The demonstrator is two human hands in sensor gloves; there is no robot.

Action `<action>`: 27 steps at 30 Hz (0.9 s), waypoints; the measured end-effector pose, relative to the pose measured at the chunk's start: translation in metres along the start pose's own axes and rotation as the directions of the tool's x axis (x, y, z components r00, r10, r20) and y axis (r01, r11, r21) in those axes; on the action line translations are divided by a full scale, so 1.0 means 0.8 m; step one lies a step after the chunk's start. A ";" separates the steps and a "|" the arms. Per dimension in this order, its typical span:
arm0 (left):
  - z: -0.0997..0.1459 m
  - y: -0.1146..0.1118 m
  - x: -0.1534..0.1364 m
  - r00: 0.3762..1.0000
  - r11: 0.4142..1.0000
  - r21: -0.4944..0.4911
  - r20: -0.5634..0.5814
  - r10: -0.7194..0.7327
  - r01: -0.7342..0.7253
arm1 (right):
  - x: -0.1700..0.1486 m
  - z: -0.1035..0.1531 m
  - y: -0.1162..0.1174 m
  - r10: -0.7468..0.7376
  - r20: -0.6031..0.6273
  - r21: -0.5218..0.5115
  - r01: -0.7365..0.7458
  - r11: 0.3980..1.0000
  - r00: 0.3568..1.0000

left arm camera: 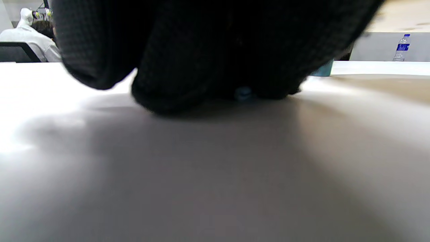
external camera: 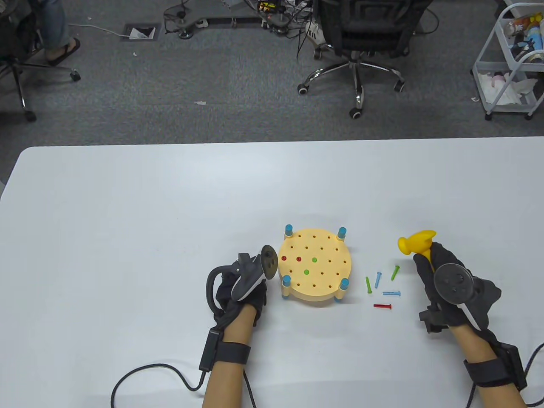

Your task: Hammer toy nails into tap bench

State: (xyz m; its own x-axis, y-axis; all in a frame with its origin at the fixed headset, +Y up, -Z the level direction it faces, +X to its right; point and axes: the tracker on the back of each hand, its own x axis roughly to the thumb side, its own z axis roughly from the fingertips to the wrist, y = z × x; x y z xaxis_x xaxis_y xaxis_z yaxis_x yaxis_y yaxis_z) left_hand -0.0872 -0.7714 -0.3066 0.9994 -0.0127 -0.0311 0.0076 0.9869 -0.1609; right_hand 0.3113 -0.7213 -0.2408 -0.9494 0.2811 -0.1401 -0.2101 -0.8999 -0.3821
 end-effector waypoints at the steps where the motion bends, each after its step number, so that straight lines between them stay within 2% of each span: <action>1: 0.001 -0.001 0.002 1.000 1.000 -0.005 0.017 -0.011 0.011 | 0.001 0.001 0.001 -0.002 0.003 0.003 0.002 1.000 1.000; 5: 0.003 -0.006 0.013 0.990 0.991 -0.056 0.069 -0.121 0.125 | 0.004 0.005 0.003 0.005 0.017 0.007 -0.005 1.000 1.000; 7: 0.004 -0.008 0.009 0.991 0.990 -0.078 0.074 -0.116 0.121 | 0.004 0.006 0.003 0.007 0.021 0.005 -0.007 1.000 1.000; 10: 0.007 -0.005 -0.014 0.998 0.997 -0.055 0.047 0.048 -0.045 | 0.004 0.005 0.005 0.004 0.020 0.015 -0.005 1.000 1.000; 11: 0.011 -0.001 -0.027 0.993 0.994 -0.010 0.036 0.112 -0.111 | 0.004 0.005 0.007 0.004 0.020 0.023 -0.005 1.000 1.000; 14: 0.020 0.021 -0.052 0.961 0.960 0.059 0.033 0.273 -0.275 | 0.004 0.004 0.009 0.005 0.019 0.028 -0.006 1.000 1.000; 15: 0.027 0.034 -0.059 0.936 0.927 0.125 0.048 0.349 -0.353 | 0.004 0.004 0.008 0.003 0.018 0.029 -0.004 1.000 1.000; 18: 0.046 0.072 -0.060 0.857 0.833 0.206 0.172 0.487 -0.514 | 0.004 0.005 0.007 -0.006 0.019 0.028 0.006 1.000 1.000; 20: 0.066 0.098 -0.045 0.824 0.800 0.231 0.292 0.486 -0.554 | 0.005 0.005 0.006 -0.012 0.020 0.027 0.011 1.000 1.000; 22: 0.084 0.115 -0.019 0.819 0.805 0.249 0.382 0.429 -0.538 | 0.004 0.004 0.007 -0.016 0.021 0.028 0.016 0.999 1.000; 25: 0.101 0.125 0.037 0.849 0.872 0.247 0.445 0.285 -0.423 | 0.005 0.005 0.009 -0.014 0.031 0.032 0.013 0.999 0.999; 27: 0.105 0.127 0.072 0.878 0.920 0.236 0.441 0.187 -0.314 | 0.006 0.006 0.010 -0.015 0.036 0.036 0.014 0.999 0.999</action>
State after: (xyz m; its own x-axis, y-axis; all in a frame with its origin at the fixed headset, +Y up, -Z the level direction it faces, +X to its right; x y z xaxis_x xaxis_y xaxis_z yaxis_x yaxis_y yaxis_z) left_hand -0.0258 -0.6581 -0.2421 0.8932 0.2440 0.3777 -0.2993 0.9495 0.0942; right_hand 0.3042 -0.7289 -0.2401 -0.9539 0.2824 -0.1012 -0.2314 -0.9073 -0.3511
